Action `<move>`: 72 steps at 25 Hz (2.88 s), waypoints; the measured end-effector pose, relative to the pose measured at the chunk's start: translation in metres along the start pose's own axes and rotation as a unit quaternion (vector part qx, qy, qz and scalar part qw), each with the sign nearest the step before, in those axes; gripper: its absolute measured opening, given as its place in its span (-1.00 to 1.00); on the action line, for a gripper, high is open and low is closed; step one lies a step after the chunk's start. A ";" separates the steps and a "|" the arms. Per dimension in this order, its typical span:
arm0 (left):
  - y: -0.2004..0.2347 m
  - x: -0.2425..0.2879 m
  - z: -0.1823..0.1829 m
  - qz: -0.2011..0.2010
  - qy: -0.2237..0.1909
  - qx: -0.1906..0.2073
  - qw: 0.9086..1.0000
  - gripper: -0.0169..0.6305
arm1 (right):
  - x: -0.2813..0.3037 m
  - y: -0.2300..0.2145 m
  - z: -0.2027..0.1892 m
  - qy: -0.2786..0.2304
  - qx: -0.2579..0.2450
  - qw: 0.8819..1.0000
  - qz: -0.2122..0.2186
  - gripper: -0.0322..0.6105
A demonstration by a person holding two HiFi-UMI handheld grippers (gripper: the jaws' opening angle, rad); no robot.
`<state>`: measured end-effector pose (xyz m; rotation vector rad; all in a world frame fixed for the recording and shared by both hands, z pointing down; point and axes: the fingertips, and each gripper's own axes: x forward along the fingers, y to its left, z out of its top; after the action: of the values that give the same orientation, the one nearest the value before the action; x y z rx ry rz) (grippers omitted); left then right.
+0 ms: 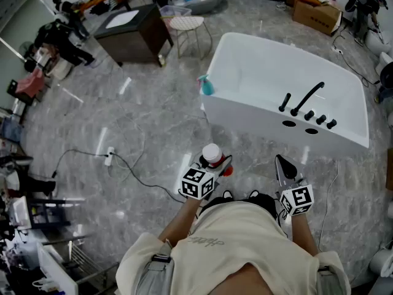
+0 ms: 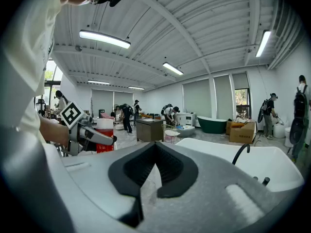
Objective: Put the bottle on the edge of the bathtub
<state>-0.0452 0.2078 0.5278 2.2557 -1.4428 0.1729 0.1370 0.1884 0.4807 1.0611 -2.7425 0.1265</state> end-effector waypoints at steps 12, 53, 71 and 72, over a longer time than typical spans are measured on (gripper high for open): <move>0.010 -0.020 0.021 0.011 -0.038 0.020 0.999 -0.01 | 0.018 0.004 0.018 -0.029 0.008 0.999 -0.018 -0.90; 0.083 0.149 0.123 0.019 0.022 0.035 0.999 -0.01 | 0.186 -0.137 0.021 -0.030 0.073 0.997 0.020 -0.90; 0.140 0.189 0.086 0.019 0.094 0.017 0.995 0.00 | 0.244 -0.139 0.009 0.019 0.081 0.996 0.037 -0.90; 0.144 0.193 0.085 0.014 0.100 0.020 0.995 0.00 | 0.247 -0.141 0.012 0.021 0.079 0.996 0.033 -0.90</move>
<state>-0.0985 -0.0394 0.5623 2.1795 -1.3769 0.4282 0.0512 -0.0795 0.5226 0.9941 -2.7679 0.3768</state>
